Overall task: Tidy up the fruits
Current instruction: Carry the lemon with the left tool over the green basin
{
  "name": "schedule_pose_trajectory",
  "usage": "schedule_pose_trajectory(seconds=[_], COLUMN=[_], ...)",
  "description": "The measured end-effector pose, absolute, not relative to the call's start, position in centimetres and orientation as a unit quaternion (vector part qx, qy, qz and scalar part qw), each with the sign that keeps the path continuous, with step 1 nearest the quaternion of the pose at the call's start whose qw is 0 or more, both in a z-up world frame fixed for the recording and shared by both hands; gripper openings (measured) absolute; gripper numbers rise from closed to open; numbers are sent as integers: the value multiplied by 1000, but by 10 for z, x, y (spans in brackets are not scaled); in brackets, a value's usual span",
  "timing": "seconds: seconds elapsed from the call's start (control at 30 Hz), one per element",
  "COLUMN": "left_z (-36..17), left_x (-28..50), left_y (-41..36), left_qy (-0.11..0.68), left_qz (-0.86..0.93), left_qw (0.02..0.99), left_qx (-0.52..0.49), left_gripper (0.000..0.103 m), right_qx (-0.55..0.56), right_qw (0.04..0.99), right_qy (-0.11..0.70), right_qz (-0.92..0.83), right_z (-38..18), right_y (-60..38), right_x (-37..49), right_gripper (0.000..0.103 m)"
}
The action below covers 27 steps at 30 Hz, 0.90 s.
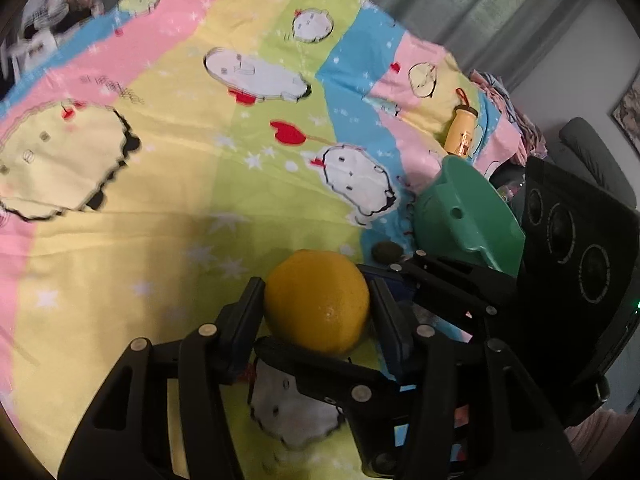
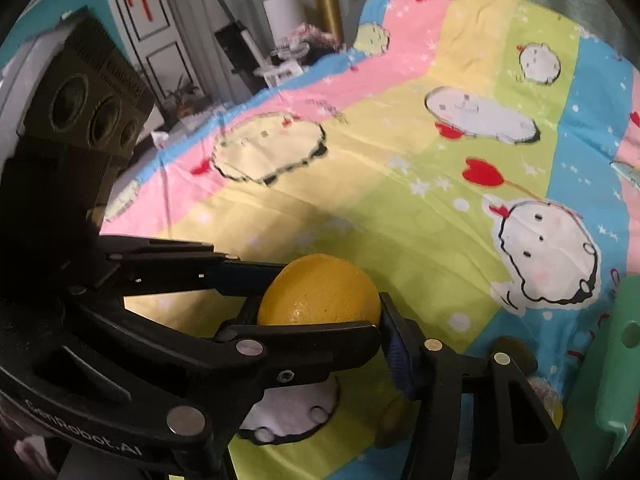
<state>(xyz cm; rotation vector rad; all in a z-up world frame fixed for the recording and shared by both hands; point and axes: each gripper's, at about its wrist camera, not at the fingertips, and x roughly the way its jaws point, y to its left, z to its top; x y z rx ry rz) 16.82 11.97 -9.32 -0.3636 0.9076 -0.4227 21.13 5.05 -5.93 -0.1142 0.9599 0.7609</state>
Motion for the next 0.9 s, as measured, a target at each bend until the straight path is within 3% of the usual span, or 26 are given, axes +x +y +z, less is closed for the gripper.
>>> schedule_pose_trajectory(seconds=[0.9], left_z=[12], left_x=[5], left_y=[59], left_qy=[377], left_qz=[-112], left_qw=[914], left_qx=[-104], left_gripper=[52], right_qx=[-5], right_qw=[827], right_qy=[364], right_qz=[429], right_z=[51], right_y=[15], right_x=[62], right_gripper=[58])
